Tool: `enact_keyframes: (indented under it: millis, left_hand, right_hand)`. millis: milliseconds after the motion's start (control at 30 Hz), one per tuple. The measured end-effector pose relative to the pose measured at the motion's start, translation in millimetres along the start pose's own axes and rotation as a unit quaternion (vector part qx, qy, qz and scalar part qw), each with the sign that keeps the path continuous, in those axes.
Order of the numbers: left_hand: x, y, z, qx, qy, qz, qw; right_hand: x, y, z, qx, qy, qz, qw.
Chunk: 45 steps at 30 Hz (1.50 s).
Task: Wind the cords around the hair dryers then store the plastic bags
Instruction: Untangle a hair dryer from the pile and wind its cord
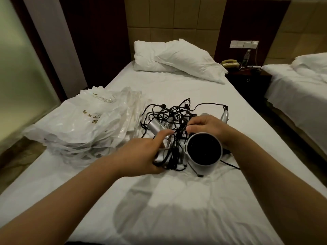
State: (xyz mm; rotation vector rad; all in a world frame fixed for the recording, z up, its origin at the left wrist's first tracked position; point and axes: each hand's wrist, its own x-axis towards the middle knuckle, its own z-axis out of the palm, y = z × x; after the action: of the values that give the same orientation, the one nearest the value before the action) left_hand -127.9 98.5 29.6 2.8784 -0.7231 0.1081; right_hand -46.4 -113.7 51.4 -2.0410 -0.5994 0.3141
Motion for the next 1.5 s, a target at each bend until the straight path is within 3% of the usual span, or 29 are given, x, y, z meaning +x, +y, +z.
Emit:
enact_keyframes:
  millis: [100,167,233,333,467,633,800,967,1167,1267,1367,1500]
  left_hand:
    - [-1,13,-9,-0.144,-0.038,0.025,0.989]
    - [-2,18,-16,-0.270,-0.036,0.023,0.962]
    - [-2,19,-18,-0.367,-0.017,0.010,0.930]
    - [0,16,-16,-0.440,0.012,-0.033,0.897]
    - [2,4,-12,-0.513,0.012,-0.124,0.849]
    - [1,-7,-11,-0.432,0.040,-0.146,0.889]
    - [10,-16,-1,-0.286,0.099,-0.178,0.936]
    - [10,-34,15,-0.127,0.075,-0.212,0.966]
    - [13,-21,13,0.014,0.013,-0.105,0.994]
    - [12,-8,6,0.007,-0.019,-0.045,0.999]
    - [6,10,-5,-0.025,-0.014,0.007,1.000]
    - [-6,18,-18,-0.221,0.013,-0.006,0.975]
  right_hand:
    - [1,19,3,0.119,0.000,0.082,0.989]
    - [-1,35,9,0.268,-0.003,0.152,0.951]
    - [-4,43,21,0.344,0.003,0.157,0.926]
    - [-12,41,45,0.209,-0.010,0.102,0.973]
    - [-21,41,62,0.134,-0.029,0.067,0.988]
    - [-35,52,67,0.038,-0.050,0.063,0.996]
    - [-42,28,76,-0.104,-0.067,-0.007,0.992]
    - [-44,-8,48,-0.329,-0.037,-0.072,0.941]
    - [-31,-62,13,-0.292,-0.004,-0.106,0.951]
    - [-20,-75,-4,-0.290,0.003,-0.129,0.948]
    - [-5,-73,-15,-0.265,-0.039,-0.092,0.959]
    - [11,-38,-17,-0.143,-0.065,-0.021,0.987]
